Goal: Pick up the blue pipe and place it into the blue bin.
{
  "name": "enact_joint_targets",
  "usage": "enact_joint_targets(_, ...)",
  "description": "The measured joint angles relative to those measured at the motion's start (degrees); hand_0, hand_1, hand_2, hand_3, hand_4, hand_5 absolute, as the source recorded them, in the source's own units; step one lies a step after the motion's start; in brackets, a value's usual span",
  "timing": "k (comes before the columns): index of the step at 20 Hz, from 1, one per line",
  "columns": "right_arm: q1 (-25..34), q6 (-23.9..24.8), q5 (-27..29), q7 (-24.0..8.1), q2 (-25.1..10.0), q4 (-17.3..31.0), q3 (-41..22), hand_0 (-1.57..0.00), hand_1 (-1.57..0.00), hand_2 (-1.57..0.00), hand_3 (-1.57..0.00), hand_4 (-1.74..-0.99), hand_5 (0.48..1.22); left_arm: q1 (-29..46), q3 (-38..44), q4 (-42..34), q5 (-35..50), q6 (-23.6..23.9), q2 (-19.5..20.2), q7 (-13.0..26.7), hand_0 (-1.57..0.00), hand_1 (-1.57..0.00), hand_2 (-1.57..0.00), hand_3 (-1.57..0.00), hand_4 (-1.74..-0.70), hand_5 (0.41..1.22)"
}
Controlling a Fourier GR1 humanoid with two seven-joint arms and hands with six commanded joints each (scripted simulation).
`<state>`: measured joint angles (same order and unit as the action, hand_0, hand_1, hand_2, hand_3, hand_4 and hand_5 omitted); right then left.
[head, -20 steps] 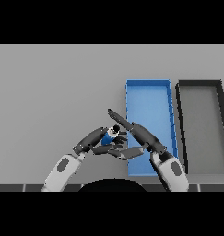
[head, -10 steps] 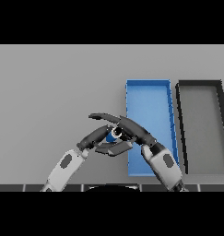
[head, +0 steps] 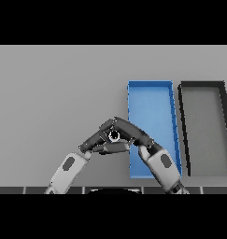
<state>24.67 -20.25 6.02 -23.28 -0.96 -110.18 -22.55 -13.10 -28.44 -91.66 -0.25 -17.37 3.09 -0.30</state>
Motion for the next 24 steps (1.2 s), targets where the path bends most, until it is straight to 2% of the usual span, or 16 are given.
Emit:
enact_joint_targets(3, -0.7, -0.1, -0.1, 2.8, 0.2, 0.3, -0.3, -1.51, -1.51, -1.51, -1.5, -1.463, 1.143, -0.1, 0.7, -0.8, -0.1, -1.2, 0.0, 2.3, -1.57, -1.57, -1.57, -1.54, -1.73, 1.221)
enact_joint_targets(4, -0.7, -0.4, 1.3, 2.1, 0.5, 0.2, 0.0, -1.52, -1.52, -1.52, -1.51, -1.47, 1.158, 0.2, 0.6, -1.0, 0.2, -1.4, -0.1, 2.0, -1.57, -1.57, -1.57, -1.55, -1.73, 1.221)
enact_joint_targets(5, -0.9, -0.3, 1.9, 2.1, 1.2, 0.5, -0.3, -1.53, -1.53, -1.53, -1.52, -1.475, 1.171, 0.2, 0.7, -1.0, 0.1, -1.4, 0.0, 1.8, -1.57, -1.57, -1.57, -1.44, -1.72, 1.221)
enact_joint_targets(6, -0.8, -0.2, 2.3, 1.7, 0.9, 0.0, 0.1, -1.54, -1.54, -1.54, -1.53, -1.478, 1.181, -0.1, 1.0, -1.1, 0.4, -1.9, 0.2, 1.3, -1.57, -1.51, -1.46, -1.47, -1.66, 1.221)
enact_joint_targets(7, -0.8, 0.0, 2.7, 1.6, 0.6, -0.1, 0.6, -1.55, -1.55, -1.55, -1.54, -1.481, 1.189, 0.3, 0.5, -1.5, -0.5, -1.5, 0.3, 1.3, -1.31, -1.24, -1.19, -1.2, -1.54, 1.221)
enact_joint_targets(8, -0.7, 0.1, 2.4, 0.4, 0.7, -0.5, 0.3, -1.55, -1.55, -1.55, -1.55, -1.483, 1.195, 0.8, -0.1, -1.5, -2.1, -1.4, 0.5, -0.9, -1.05, -0.99, -0.95, -0.96, -1.43, 1.221)
enact_joint_targets(10, -0.3, 0.9, 1.3, -0.4, 0.9, -0.3, 0.0, -1.56, -1.56, -1.56, -1.56, -1.485, 1.205, 0.0, 0.6, -1.1, -3.3, -3.1, 1.3, 0.4, -0.67, -0.63, -0.61, -0.62, -1.23, 1.221)
enact_joint_targets(11, -0.9, 1.0, 1.3, -0.3, 1.1, -1.1, -0.5, -1.56, -1.56, -1.56, -1.56, -1.486, 1.208, 0.3, 0.5, -1.1, -4.5, -4.2, 1.6, -1.9, -0.53, -0.51, -0.49, -0.49, -1.14, 1.221)
enact_joint_targets(13, 0.1, 2.0, 0.8, -2.9, 1.3, -0.9, -0.1, -1.56, -1.56, -1.56, -1.56, -1.488, 1.213, -0.3, 0.6, -0.5, -7.6, -4.6, 1.3, -3.4, -0.34, -0.32, -0.31, -0.31, -1.0, 1.063)
enact_joint_targets(15, -0.5, 1.9, 0.9, -1.6, 1.1, -1.6, 0.0, -1.57, -1.57, -1.57, -1.57, -1.488, 1.216, -0.1, 0.6, -0.6, -9.6, -3.7, 1.4, -2.9, -0.22, -0.21, -0.2, -0.2, -0.92, 0.899)
enact_joint_targets(17, -0.4, 2.3, 0.6, -1.2, 1.4, -1.6, -0.3, -1.57, -1.57, -1.57, -1.57, -1.488, 1.218, -0.4, 0.9, -0.3, -9.2, -3.5, 1.0, -1.9, -0.14, -0.13, -0.13, -0.13, -0.88, 0.781)
enact_joint_targets(20, -0.8, 2.4, -0.4, -0.6, 1.3, -1.0, -0.3, -1.57, -1.57, -1.57, -1.57, -1.487, 1.219, 0.2, 2.0, -0.4, -7.1, -4.0, 0.6, -0.1, -0.07, -0.07, -0.06, -0.07, -0.88, 0.671)
enact_joint_targets(24, -2.0, 2.9, 1.4, 0.8, 2.4, -1.0, 0.0, -1.57, -1.57, -1.57, -1.57, -1.489, 1.22, 1.0, 2.6, 0.9, -6.5, -2.7, -1.1, 5.0, -0.03, -0.03, -0.03, -0.03, -0.9, 0.609)
